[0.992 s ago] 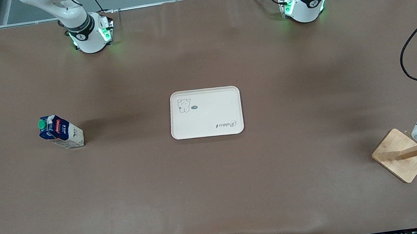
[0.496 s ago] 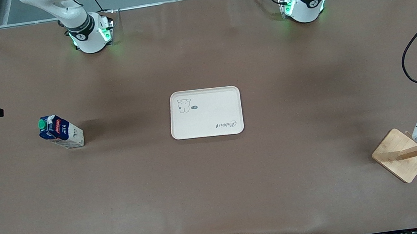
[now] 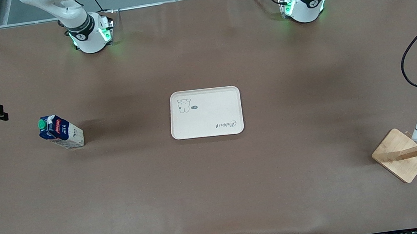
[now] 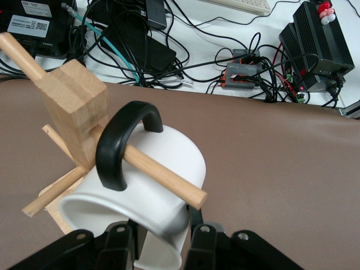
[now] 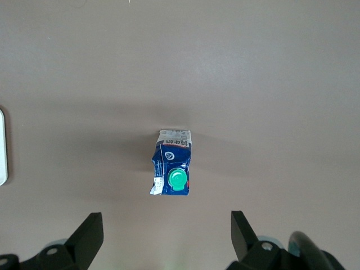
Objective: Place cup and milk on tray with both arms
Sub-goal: 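Grasp the mug with the left gripper while the right gripper grasps the carton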
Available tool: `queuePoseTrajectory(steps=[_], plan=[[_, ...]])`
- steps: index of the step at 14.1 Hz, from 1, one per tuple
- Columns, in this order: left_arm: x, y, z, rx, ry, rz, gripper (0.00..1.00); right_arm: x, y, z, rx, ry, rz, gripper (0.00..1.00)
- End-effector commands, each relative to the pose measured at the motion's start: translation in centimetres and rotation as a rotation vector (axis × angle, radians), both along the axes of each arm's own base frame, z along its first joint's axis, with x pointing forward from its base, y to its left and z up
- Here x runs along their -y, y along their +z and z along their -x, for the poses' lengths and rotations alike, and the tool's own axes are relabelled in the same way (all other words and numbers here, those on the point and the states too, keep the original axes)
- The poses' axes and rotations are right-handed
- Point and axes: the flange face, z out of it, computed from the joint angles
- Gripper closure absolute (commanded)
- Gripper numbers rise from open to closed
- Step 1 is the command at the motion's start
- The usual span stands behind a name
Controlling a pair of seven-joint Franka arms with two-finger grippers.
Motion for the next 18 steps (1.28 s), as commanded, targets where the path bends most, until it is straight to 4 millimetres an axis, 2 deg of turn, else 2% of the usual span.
queuePoseTrajectory(steps=[1, 3, 5, 7, 8, 9, 10, 12, 15, 18], plan=[[0.5, 0.5, -0.5, 0.023, -0.017, -0.005, 0.73, 0.2, -0.8, -0.9, -0.017, -0.006, 0.001, 0.0], [0.5, 0.6, -0.5, 0.025, -0.017, -0.005, 0.84, -0.1, -1.9, -1.2, -0.036, -0.005, -0.004, 0.0], [0.6, 0.5, -0.5, 0.023, -0.02, -0.007, 0.98, 0.5, -2.5, -1.5, -0.033, -0.009, -0.018, 0.0], [0.8, 0.7, -0.6, 0.027, -0.026, -0.008, 1.0, 0.9, -3.3, -1.6, -0.048, -0.016, -0.021, 0.0], [0.9, 0.8, -0.6, 0.027, -0.027, -0.007, 1.0, 1.5, -4.1, -1.7, -0.061, -0.029, -0.024, 0.0], [1.7, 0.9, -0.8, 0.03, -0.038, -0.004, 1.0, 2.5, -5.8, -2.1, -0.092, -0.052, -0.029, 0.0], [2.1, 1.2, -0.8, 0.032, -0.047, -0.004, 1.0, 2.8, -7.1, -2.3, -0.115, -0.062, -0.053, 0.0], [2.5, 1.5, -0.7, 0.022, -0.067, 0.008, 1.0, 4.5, -7.9, -2.2, -0.127, -0.101, -0.079, 0.0], [2.6, 1.6, -0.2, -0.01, -0.095, 0.04, 1.0, 4.7, -9.6, -1.9, -0.2, -0.11, -0.075, 0.0], [3.1, 2.2, 0.4, -0.042, -0.123, 0.082, 1.0, 4.7, -10.0, -1.9, -0.209, -0.11, -0.073, 0.0]])
